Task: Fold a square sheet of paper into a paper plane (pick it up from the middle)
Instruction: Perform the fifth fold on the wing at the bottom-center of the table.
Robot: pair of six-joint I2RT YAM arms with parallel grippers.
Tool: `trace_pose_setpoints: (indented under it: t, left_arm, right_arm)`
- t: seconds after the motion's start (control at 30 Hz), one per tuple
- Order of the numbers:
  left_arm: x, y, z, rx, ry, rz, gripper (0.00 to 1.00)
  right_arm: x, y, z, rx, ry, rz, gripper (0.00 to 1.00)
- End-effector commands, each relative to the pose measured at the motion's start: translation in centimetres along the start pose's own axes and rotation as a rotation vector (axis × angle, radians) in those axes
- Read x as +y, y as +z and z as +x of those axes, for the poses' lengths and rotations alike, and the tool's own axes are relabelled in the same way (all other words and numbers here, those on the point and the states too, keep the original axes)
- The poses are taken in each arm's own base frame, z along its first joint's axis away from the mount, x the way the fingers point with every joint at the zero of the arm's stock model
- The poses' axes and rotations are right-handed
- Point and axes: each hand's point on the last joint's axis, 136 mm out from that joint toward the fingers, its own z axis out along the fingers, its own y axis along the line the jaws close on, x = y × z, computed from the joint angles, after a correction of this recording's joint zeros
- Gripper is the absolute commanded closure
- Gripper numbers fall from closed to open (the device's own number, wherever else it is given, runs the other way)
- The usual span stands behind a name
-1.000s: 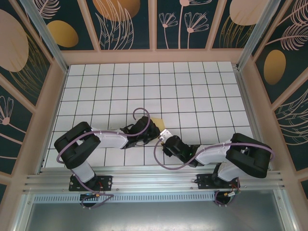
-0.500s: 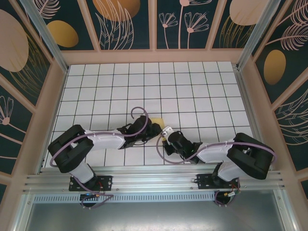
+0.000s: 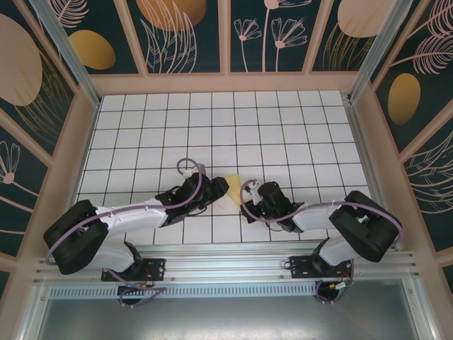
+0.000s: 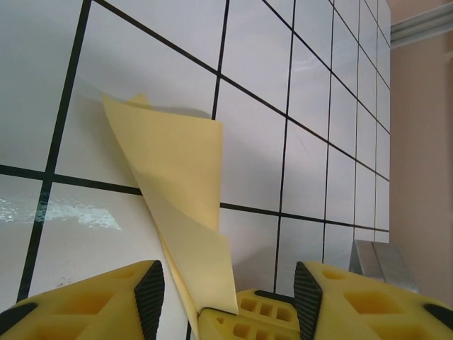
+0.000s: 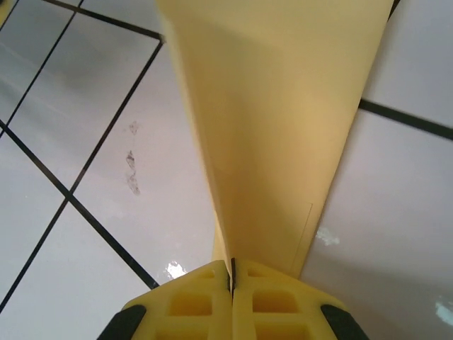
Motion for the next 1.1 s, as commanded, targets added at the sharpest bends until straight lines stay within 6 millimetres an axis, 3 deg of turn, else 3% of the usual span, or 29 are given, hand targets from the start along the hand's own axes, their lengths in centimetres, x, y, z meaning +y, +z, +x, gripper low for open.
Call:
trace_pose_setpoints:
  t: [0.0,0.37,0.7,0.8,1.07]
  left_arm:
    - [0.5,-0.1,-0.3,-0.011,0.013,-0.008,0.47]
    - [1.3,2.9,0.6,0.036,-0.002,-0.051,0.30]
    - [1.2,4.4,0.4,0.063,-0.059,-0.015,0.27]
    - [1.8,4.8,1.1,0.097,-0.056,-0.037,0.32]
    - [2.8,4.7,1.7,0.117,-0.053,-0.052,0.66]
  right_arm:
    - [0.6,0.1,-0.2,-0.013,0.057,-0.045,0.99]
    - [0.5,-0.9,-0.6,-0.057,-0.055,0.002,0.93]
    - [0.9,-0.2,0.8,-0.036,-0.264,0.089,0.93]
    - [1.1,-0.1,1.0,-0.036,-0.295,0.095,0.93]
    - [1.6,-0.1,0.8,-0.032,-0.342,0.110,0.86]
